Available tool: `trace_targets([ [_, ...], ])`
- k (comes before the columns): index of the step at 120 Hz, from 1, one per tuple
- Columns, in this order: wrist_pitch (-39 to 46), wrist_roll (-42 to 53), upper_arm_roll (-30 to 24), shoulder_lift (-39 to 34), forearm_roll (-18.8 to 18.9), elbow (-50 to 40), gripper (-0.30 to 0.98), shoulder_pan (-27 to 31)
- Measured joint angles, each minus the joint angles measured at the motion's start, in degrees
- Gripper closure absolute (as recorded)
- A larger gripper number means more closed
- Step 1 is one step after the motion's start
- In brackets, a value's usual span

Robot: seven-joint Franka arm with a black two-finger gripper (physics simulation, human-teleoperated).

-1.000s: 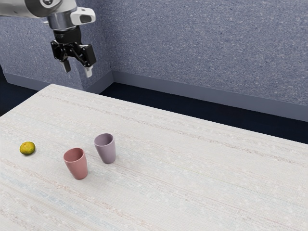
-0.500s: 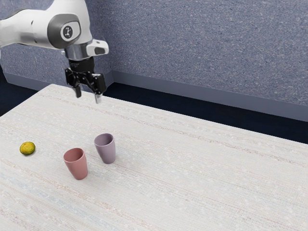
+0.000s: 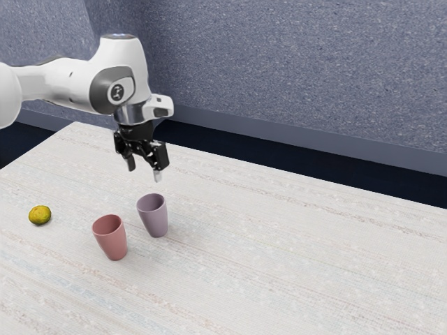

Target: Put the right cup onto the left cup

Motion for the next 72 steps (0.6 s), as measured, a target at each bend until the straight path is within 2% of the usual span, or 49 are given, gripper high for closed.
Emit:
trace_targets([
  [72,6.55,1.55,-1.42,4.83,-0.10,-1.16,0.02,0.18],
])
